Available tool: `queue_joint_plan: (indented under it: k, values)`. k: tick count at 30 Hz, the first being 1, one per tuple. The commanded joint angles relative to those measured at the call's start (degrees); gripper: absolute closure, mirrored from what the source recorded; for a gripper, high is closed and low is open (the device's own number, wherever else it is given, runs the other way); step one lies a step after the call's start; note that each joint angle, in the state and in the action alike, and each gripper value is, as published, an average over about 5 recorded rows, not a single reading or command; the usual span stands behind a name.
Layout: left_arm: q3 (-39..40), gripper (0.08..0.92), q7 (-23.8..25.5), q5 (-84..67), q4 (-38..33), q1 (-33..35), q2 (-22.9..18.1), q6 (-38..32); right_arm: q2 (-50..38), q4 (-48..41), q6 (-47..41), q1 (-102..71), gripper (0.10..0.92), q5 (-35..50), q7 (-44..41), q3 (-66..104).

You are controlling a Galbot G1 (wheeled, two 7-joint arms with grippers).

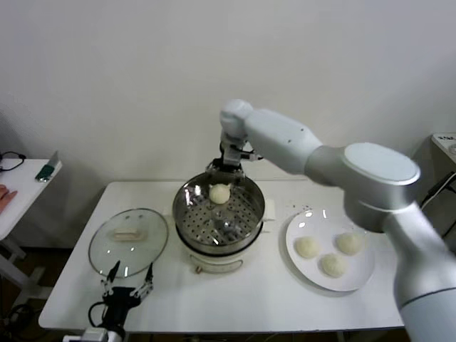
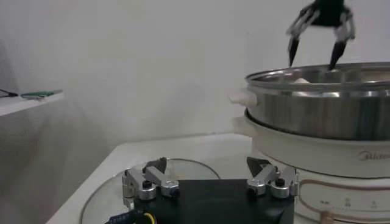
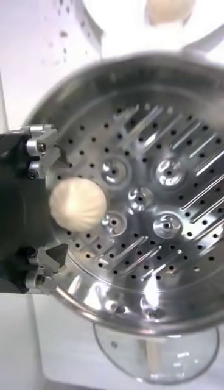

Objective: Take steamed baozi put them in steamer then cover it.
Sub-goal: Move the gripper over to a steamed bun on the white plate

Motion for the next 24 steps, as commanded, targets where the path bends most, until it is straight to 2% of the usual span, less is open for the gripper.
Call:
queue_joint_plan:
  k: [1, 5, 12, 17, 24]
  values:
    - [-0.12, 0.177, 0.02, 0.12, -0.3, 0.5, 0.06, -0.04, -23.97, 18.93, -29.12, 16.58, 0.202, 32.21, -0.88, -24.93]
    - [-0.17, 0.177, 0.08, 0.03, 0.05, 0.2, 0.12, -0.21, -34.08, 28.33, -44.54, 18.82, 0.203, 27.46, 5.37, -32.78]
    - [-0.03, 0.177, 0.18, 0.08, 0.32, -0.58, -0.24, -0.14, -42.42, 43.78, -63.15, 16.61, 0.203, 30.38, 14.27, -37.96]
    - [0.02, 0.177, 0.24, 0.16, 0.24, -0.37, -0.26, -0.18, -43.34, 45.29, -69.37, 9.49, 0.203, 29.81, 18.99, -33.44]
    - [0.1, 0.177, 0.25, 0.32, 1.05, -0.8, -0.23, -0.23, -42.33, 41.13, -71.62, -2.23, 0.203, 27.57, 20.34, -24.19]
